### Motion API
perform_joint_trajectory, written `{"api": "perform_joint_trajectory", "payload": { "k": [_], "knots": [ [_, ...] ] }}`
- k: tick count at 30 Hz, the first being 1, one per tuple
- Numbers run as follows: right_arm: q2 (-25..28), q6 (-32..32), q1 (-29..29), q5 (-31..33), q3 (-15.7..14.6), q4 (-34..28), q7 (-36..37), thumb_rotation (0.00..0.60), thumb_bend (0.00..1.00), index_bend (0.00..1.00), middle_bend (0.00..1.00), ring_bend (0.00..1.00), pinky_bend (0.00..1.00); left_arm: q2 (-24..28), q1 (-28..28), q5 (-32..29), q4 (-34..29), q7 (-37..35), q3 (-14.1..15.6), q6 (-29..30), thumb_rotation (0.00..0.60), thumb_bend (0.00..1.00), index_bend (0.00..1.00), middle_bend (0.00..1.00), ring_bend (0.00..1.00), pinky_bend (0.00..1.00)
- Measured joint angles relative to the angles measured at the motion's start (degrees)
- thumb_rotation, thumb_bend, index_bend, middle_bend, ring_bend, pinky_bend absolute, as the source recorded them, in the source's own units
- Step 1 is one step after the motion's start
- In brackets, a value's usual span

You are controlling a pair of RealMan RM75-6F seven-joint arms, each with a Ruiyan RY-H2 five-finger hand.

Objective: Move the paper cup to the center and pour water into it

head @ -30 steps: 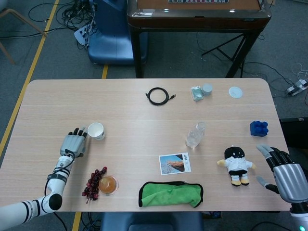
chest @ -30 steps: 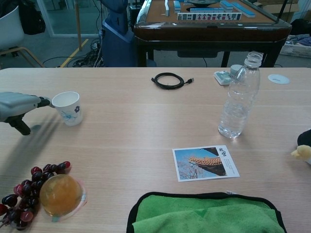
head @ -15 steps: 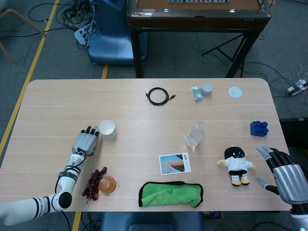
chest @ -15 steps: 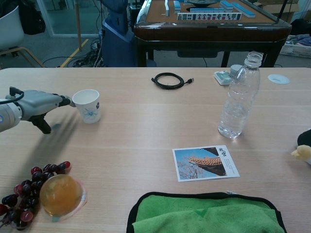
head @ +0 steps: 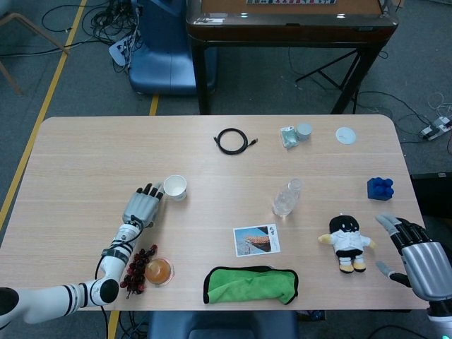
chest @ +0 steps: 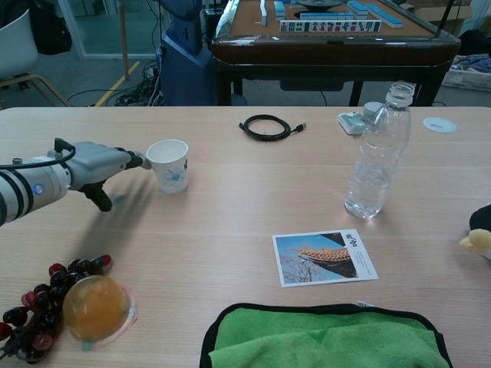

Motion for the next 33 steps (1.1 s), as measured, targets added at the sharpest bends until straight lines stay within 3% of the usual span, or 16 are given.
{"api": "perform_joint_trajectory", "payload": {
  "k": [33],
  "knots": [
    [0.2, 0.5, -0.2, -1.1, -0.3, 0.2, 1.0, 0.6, 0.0, 0.16, 0.19, 0.18, 0.29, -6.1, -6.8, -2.0, 1.7, 4.0, -1.2, -0.5, 0.6, 0.47, 0.0, 0.0, 0.0, 0.15]
  ]
}}
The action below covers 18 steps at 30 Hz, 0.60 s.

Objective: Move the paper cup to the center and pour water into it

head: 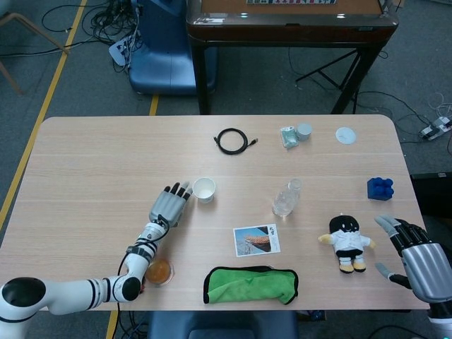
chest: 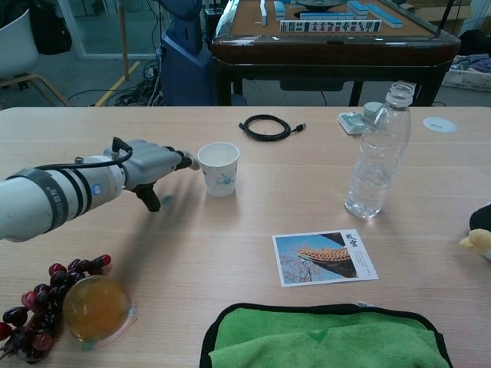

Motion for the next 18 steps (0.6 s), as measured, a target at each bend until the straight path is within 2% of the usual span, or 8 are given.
{"api": "perform_joint_trajectory", "payload": {
  "k": [18],
  "knots": [
    [0.3, 0.4, -0.1, -0.4, -0.1, 0.0, 0.7, 0.6, 0.0, 0.16, 0.19, 0.18, 0.29, -5.5, -4.2, -1.0, 0.4, 2.9, -0.5, -0.1, 0.6, 0.47, 0.0, 0.0, 0.0, 0.15]
  ]
}}
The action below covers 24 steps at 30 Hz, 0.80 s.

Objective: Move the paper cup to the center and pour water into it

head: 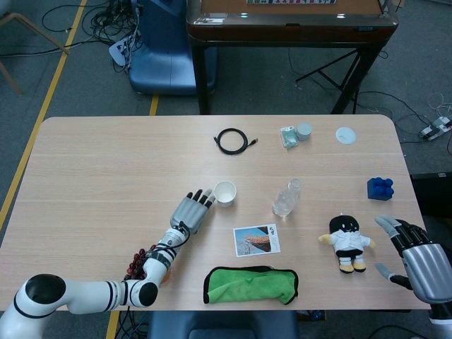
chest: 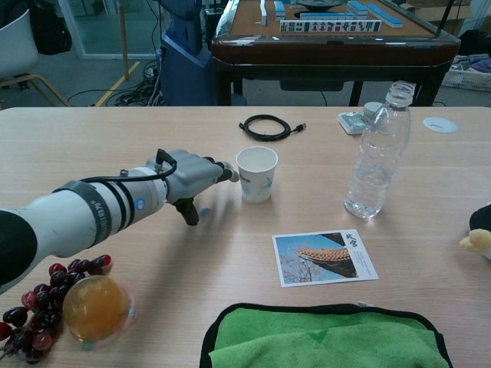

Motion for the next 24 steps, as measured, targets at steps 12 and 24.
{"api": "perform_joint_trajectory", "payload": {
  "k": [12, 24],
  "knots": [
    [0.2, 0.2, -0.1, -0.5, -0.2, 0.1, 0.5, 0.6, 0.0, 0.16, 0.19, 0.18, 0.29, -3.4, -2.2, -0.4, 2.5, 0.5, -0.5, -0.6, 0.6, 0.47, 0.0, 0.0, 0.0, 0.15],
    [0.1, 0.0, 0.0, -0.6, -0.3, 0.1, 0.2, 0.6, 0.0, 0.16, 0.19, 0.18, 0.29, -3.9, -3.2, -0.1, 1.9, 0.8, -0.9, -0.1, 0.6, 0.47, 0.0, 0.0, 0.0, 0.15]
  ]
}}
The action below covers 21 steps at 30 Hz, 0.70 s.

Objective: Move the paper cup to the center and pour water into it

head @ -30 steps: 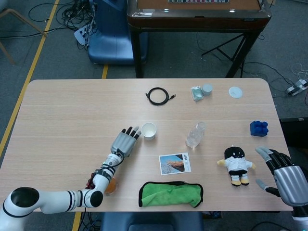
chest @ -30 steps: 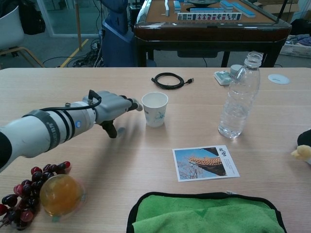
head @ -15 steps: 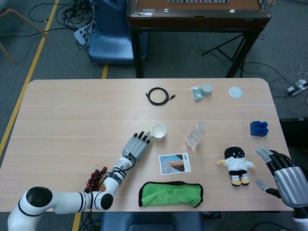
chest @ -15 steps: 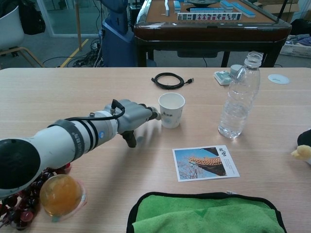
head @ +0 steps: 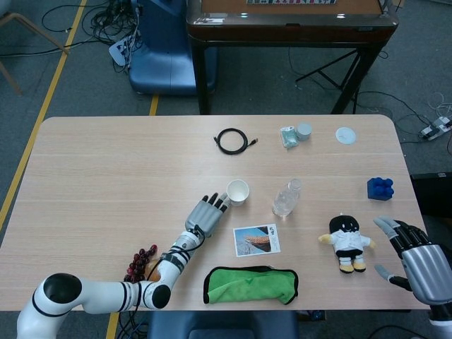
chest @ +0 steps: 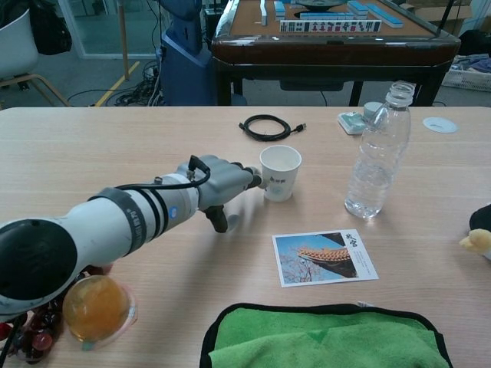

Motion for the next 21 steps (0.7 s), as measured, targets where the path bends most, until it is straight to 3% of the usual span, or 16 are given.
{"api": "perform_joint_trajectory", "payload": {
  "k": [10, 21],
  "knots": [
    [-0.3, -0.6, 0.2, 0.6, 0.1, 0.2, -0.3, 0.6, 0.0, 0.16, 0.19, 0.18, 0.29, 6.3, 2.9, 1.4, -10.8, 1.0, 1.6, 6.6, 0.6, 0.47, 0.0, 0.0, 0.0, 0.15],
    [-1.1, -1.0, 0.3, 2.6, 1.0, 0.5, -1.1, 0.6, 0.0, 0.16, 0.19, 0.18, 0.29, 23.7, 13.5, 9.0, -30.2, -2.0, 8.5, 19.5, 0.6, 0.46, 0.0, 0.0, 0.0, 0.15]
  ]
}}
